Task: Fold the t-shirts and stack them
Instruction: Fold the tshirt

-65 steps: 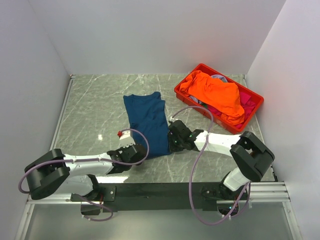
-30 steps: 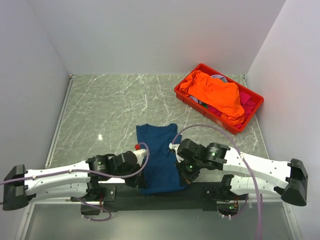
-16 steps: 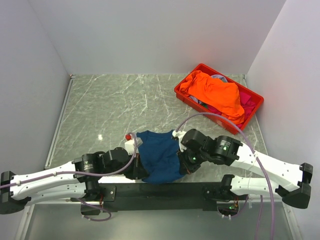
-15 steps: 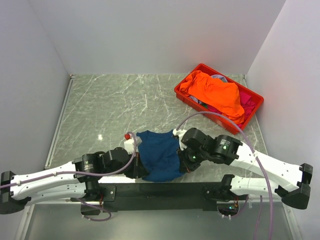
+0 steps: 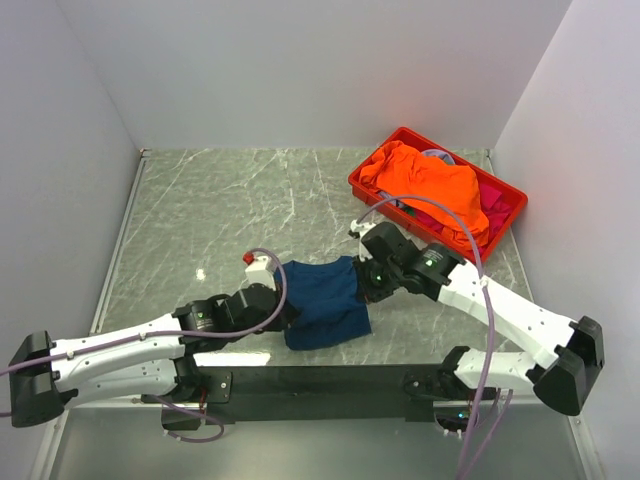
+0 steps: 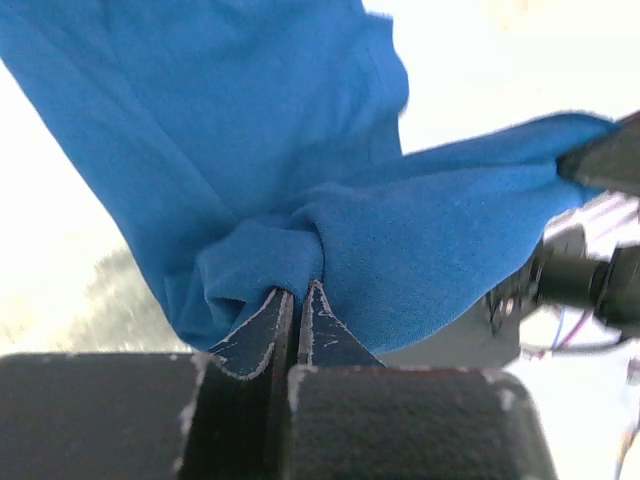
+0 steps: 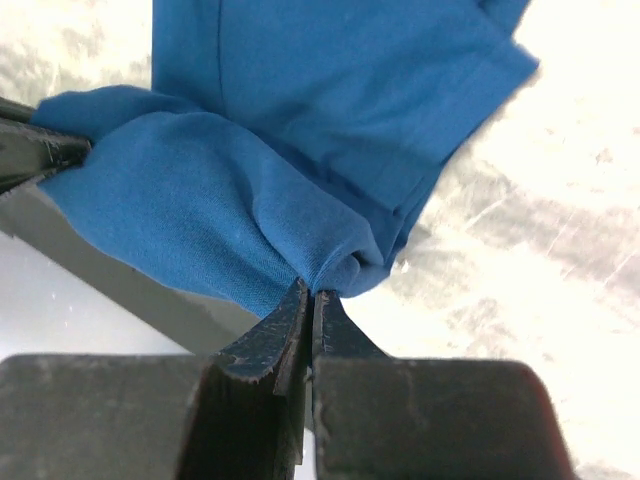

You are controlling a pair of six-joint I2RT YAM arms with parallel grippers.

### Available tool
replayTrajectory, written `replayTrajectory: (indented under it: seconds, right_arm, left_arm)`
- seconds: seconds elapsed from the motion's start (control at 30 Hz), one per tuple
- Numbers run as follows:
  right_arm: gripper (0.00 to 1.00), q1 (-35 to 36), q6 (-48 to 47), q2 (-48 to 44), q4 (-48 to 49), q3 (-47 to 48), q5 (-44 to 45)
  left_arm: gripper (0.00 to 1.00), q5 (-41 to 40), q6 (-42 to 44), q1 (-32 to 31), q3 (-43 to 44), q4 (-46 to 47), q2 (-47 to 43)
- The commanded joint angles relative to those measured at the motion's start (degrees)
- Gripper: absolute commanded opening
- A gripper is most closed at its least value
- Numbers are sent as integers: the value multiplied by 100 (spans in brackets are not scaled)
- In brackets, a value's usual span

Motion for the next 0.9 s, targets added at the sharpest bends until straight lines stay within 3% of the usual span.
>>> replayTrajectory:
  seconds: [0.0, 0.53, 0.87]
  right_arm:
    - [0, -169, -264, 143, 459, 365, 130]
    - [0, -749, -695, 1522, 696, 1156, 122]
    - [0, -1048, -836, 2700, 872, 1701, 7]
  left_arm:
    - [0, -331, 130, 275, 62, 419, -95]
    - [0, 424, 894, 1532, -114, 1034, 230]
    - [1, 1057, 1360, 2367, -351, 2044, 1178]
